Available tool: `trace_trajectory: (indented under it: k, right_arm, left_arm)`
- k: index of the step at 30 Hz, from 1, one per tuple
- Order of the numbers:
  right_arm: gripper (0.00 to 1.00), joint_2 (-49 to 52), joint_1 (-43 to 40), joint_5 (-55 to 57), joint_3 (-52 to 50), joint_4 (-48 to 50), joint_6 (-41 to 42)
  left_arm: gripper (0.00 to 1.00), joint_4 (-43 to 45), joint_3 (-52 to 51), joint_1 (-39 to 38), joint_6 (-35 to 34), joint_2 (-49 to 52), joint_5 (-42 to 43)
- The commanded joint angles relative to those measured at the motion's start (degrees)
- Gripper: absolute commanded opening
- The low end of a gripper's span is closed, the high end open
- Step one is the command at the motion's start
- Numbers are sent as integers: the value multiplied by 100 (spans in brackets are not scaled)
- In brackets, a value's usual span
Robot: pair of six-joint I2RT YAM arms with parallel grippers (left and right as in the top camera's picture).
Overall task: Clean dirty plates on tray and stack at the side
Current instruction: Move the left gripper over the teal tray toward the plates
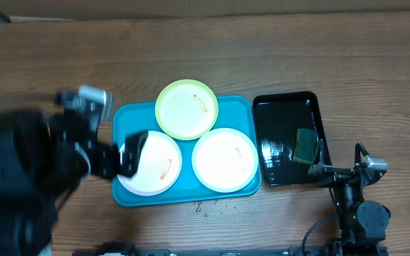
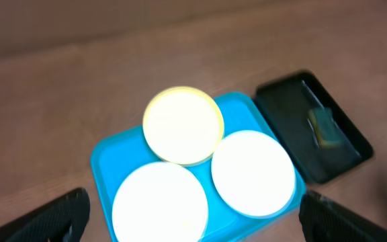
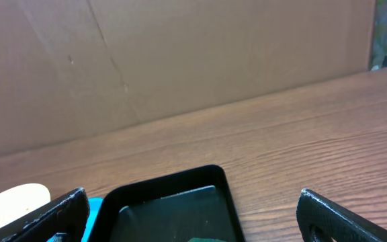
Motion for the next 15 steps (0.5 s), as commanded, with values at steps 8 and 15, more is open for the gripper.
trace_trajectory:
  k: [8,15]
  right_arm:
    - [100,-13,44,-31,-59,28,-48]
    - [100,-13,44,-31,-59,28,-48]
  left_arm:
    - [100,-1818,890,-39,-238,1711,632]
    - [100,-1078,-192,-39,-540,1781,627]
